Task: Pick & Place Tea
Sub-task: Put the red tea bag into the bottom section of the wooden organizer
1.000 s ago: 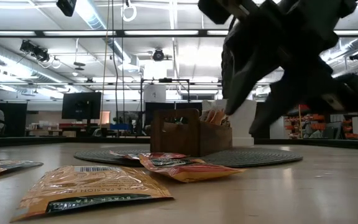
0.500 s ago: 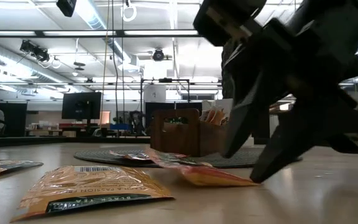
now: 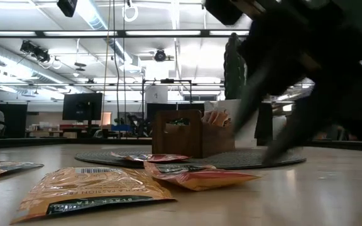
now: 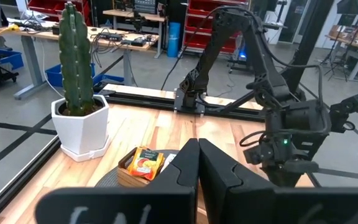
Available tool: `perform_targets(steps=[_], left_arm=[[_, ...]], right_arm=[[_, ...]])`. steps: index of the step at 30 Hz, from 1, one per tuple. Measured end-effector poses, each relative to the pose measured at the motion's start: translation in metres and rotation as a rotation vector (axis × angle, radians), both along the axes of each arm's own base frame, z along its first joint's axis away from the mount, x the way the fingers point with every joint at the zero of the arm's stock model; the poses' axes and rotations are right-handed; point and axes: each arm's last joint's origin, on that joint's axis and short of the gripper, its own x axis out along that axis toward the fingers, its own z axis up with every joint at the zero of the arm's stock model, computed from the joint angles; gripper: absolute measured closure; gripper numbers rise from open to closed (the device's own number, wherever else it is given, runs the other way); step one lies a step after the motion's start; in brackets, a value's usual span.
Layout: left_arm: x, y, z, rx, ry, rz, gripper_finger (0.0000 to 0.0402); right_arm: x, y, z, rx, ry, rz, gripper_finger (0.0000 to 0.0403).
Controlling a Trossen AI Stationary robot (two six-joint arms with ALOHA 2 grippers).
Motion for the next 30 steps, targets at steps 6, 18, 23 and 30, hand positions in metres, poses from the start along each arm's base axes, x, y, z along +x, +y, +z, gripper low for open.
perform_targets(steps=[6, 18, 23, 30], left_arm=[[0.0, 0.0, 0.0, -0.008, 0.001, 0.002, 0.039], [0.0, 0.0, 0.0, -0.008, 0.004, 0.002, 0.039], [0.0, 0.0, -0.001, -0.009, 0.005, 0.002, 0.039], [0.0, 0.0, -0.001, -0.009, 0.005, 0.002, 0.039]], right_arm=[[-0.005, 0.004, -0.003, 0.024, 0.039, -0.04, 0.0271], [0.005, -0.002, -0.016, 0.016, 0.02, -0.063, 0.0271], [0.012, -0.013, -0.016, -0.028, 0.003, -0.076, 0.0271], [0.02, -0.027, -0.017, -0.068, 0.008, -0.02, 0.0301]])
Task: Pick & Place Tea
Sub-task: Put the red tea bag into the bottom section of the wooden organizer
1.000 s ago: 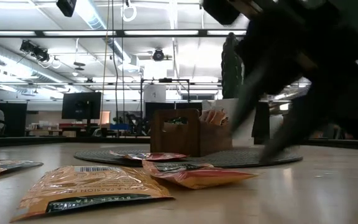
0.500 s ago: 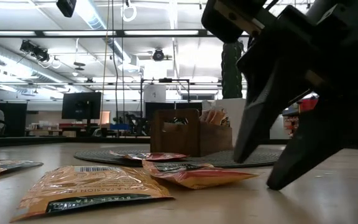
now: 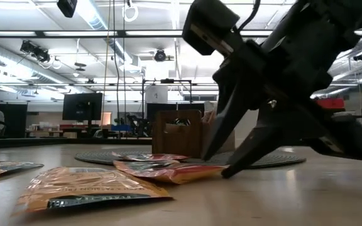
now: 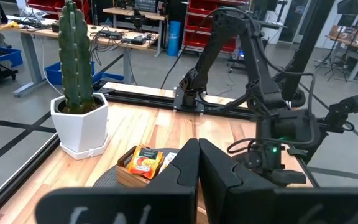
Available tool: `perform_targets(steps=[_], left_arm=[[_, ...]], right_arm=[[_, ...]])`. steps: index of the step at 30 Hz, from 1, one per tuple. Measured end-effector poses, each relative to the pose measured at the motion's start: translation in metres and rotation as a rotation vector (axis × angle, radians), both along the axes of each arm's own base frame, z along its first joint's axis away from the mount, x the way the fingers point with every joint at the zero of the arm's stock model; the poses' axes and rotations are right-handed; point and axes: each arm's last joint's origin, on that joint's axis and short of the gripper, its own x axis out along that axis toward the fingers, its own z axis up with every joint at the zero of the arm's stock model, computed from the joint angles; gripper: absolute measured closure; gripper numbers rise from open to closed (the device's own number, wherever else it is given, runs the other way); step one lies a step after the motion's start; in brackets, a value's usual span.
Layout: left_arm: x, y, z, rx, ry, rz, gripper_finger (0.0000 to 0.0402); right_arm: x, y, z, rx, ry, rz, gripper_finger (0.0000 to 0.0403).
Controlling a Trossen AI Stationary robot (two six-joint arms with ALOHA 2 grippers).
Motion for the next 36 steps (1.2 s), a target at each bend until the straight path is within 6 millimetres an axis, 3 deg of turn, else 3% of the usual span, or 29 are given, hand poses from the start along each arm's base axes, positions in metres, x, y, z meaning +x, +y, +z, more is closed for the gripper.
perform_targets(steps=[5, 12, 17, 26, 36], left_arm=[[0.0, 0.0, 0.0, 0.001, 0.0, 0.0, 0.039], [0.0, 0.0, 0.0, 0.001, -0.003, 0.0, 0.039], [0.0, 0.0, 0.001, 0.002, -0.008, 0.0, 0.039], [0.001, 0.001, 0.01, 0.048, -0.101, 0.032, 0.039], [0.005, 0.002, 0.015, -0.16, -0.131, 0.056, 0.0372]], right_arm=[[0.003, -0.007, -0.001, -0.026, -0.001, 0.036, 0.039], [0.006, -0.01, 0.008, -0.036, -0.049, 0.002, 0.04], [0.009, -0.007, 0.038, -0.081, -0.131, 0.016, 0.0401], [0.017, -0.009, 0.111, -0.247, -0.109, 0.025, 0.0402], [0.028, -0.028, 0.188, -0.51, -0.132, -0.045, 0.0403]])
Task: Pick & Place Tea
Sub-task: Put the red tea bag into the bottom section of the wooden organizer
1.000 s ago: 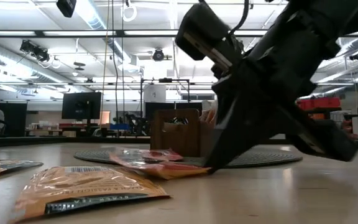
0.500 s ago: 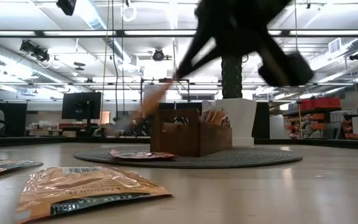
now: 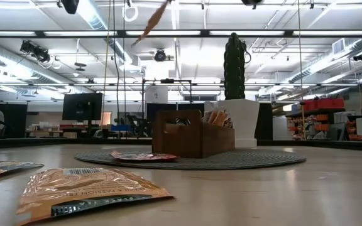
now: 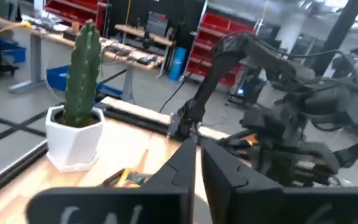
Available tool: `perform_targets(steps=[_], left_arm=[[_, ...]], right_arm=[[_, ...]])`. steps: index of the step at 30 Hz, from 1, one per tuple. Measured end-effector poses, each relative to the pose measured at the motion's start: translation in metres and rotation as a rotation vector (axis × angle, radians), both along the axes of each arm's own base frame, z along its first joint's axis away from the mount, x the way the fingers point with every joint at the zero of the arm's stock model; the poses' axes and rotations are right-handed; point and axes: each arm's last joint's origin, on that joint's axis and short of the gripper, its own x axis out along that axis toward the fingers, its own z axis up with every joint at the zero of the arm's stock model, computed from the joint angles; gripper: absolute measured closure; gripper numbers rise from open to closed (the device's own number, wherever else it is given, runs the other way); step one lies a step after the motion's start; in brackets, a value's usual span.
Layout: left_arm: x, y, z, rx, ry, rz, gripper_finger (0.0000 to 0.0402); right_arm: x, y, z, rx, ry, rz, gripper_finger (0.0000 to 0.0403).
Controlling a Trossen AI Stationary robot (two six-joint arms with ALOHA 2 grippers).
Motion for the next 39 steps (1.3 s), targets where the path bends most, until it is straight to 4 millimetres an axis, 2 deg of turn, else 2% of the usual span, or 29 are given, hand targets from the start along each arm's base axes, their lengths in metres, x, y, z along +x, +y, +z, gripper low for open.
perform_targets(steps=[8, 13, 17, 21, 28, 39], left_arm=[[0.006, 0.0, 0.004, -0.12, -0.048, -0.03, 0.0275], [0.009, 0.001, 0.002, -0.128, -0.036, -0.038, 0.0216], [0.013, 0.002, 0.001, -0.181, -0.029, -0.05, 0.0184], [0.024, 0.002, 0.004, -0.237, -0.059, -0.127, 0.0171], [0.044, 0.005, 0.004, -0.303, -0.085, -0.173, 0.0177], [0.057, 0.01, 0.019, -0.273, -0.268, -0.208, 0.0179]], right_arm=[[0.009, -0.027, 0.059, -0.235, -0.079, -0.034, 0.0403], [0.01, -0.043, 0.091, -0.379, -0.111, -0.073, 0.0403], [0.011, -0.052, 0.116, -0.473, -0.147, -0.078, 0.0403], [0.015, -0.061, 0.136, -0.553, -0.201, -0.065, 0.0403], [0.022, -0.07, 0.155, -0.627, -0.308, -0.047, 0.0403], [0.023, -0.07, 0.156, -0.617, -0.332, -0.032, 0.0403]])
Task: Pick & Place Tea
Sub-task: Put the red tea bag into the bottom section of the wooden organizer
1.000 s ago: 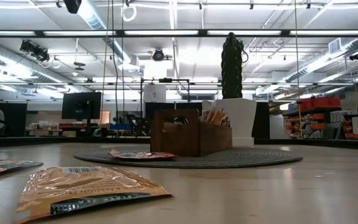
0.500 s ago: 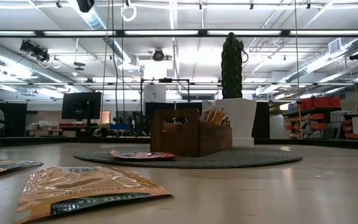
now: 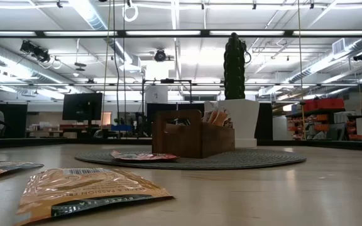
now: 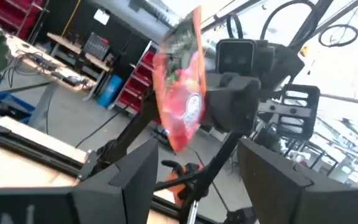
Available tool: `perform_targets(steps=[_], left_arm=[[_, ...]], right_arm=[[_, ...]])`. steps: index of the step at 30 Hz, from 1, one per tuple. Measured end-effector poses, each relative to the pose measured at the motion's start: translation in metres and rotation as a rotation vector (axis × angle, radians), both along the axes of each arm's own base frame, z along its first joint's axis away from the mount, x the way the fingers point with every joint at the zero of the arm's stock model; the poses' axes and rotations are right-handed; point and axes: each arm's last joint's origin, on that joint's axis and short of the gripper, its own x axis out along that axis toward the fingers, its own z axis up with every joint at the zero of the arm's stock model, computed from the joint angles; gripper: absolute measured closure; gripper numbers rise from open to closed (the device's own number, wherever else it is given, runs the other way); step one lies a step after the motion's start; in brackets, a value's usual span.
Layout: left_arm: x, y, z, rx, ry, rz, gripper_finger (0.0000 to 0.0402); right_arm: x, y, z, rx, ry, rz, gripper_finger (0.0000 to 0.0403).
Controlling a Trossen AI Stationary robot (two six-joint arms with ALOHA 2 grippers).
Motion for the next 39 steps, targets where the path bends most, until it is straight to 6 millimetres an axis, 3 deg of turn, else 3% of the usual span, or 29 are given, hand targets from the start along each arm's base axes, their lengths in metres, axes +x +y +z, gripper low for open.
perform_targets(steps=[13, 28, 33, 39], left_arm=[[0.01, 0.009, -0.001, -0.009, -0.027, 0.031, 0.0189], [0.017, 0.009, -0.002, 0.026, -0.03, -0.027, 0.0381], [0.016, 0.008, -0.003, 0.027, -0.021, -0.049, 0.038], [0.015, 0.009, -0.011, 0.047, 0.078, -0.206, 0.0387]], right_arm=[[0.001, -0.004, 0.0, 0.015, -0.008, 0.012, 0.0403], [0.012, -0.018, -0.009, 0.037, 0.016, 0.028, 0.0403], [0.008, -0.018, -0.009, 0.043, 0.045, 0.067, 0.0395], [-0.011, -0.019, 0.002, 0.11, 0.072, 0.177, 0.0344]])
